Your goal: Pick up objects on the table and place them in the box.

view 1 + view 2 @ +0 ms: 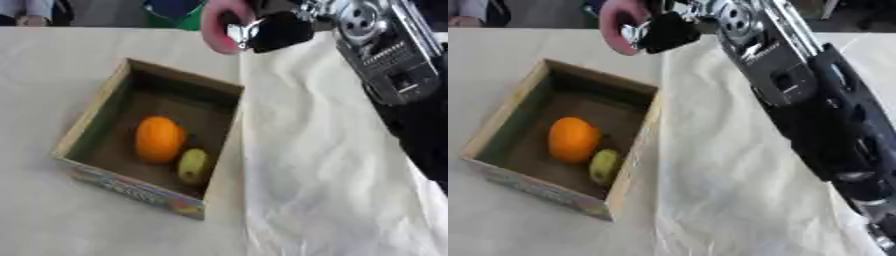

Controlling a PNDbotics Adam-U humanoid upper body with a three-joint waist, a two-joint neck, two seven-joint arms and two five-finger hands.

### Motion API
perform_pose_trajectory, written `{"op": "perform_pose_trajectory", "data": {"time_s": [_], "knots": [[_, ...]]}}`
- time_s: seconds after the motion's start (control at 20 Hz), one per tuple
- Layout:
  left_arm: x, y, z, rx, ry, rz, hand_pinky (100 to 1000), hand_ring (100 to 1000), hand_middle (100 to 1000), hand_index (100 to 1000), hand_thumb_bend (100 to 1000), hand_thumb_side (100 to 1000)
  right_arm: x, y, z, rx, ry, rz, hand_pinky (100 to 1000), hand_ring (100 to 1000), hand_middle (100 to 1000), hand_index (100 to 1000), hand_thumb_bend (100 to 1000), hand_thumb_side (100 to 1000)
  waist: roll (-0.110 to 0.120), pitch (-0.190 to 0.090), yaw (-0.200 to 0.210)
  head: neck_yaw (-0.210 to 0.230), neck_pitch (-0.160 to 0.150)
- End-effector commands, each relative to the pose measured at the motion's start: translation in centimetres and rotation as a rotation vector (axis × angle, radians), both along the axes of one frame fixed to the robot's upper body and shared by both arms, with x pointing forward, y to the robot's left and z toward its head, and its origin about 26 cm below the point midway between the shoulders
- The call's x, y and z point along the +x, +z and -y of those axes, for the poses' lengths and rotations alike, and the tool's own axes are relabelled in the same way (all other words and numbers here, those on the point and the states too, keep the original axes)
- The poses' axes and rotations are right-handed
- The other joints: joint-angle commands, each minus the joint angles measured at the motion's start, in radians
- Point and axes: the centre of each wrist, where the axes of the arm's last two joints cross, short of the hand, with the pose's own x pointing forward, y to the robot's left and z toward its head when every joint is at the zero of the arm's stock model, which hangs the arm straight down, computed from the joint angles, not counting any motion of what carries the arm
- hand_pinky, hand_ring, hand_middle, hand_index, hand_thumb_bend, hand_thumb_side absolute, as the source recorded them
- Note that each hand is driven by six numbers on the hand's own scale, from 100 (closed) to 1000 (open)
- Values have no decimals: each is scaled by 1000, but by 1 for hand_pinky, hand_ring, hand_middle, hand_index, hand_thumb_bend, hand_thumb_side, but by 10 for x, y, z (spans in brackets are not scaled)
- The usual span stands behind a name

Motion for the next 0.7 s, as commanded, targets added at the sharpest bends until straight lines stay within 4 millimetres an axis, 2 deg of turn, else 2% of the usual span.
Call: {"op": "perform_pose_trajectory", "data": {"time_s": [0.05,0.35,0.65,0.7], "knots": [[-2,9,-4,-10,21,47,459,608,609,737,100,975,-11,5,-18,-22,52,31,641,595,391,543,100,393,5,-24,4,-8,7],[-2,11,-2,-28,25,66,460,607,609,735,100,973,-9,-13,-46,-80,115,-25,641,599,393,544,100,377,2,-25,10,-15,4],[-2,12,-1,-27,22,73,460,607,608,735,100,973,5,-39,-59,-115,100,-102,638,602,399,546,100,351,0,-23,15,-18,-1],[-2,12,-1,-27,21,72,460,607,608,735,100,973,8,-45,-61,-124,94,-116,638,602,399,546,100,277,0,-22,15,-18,-2]]}}
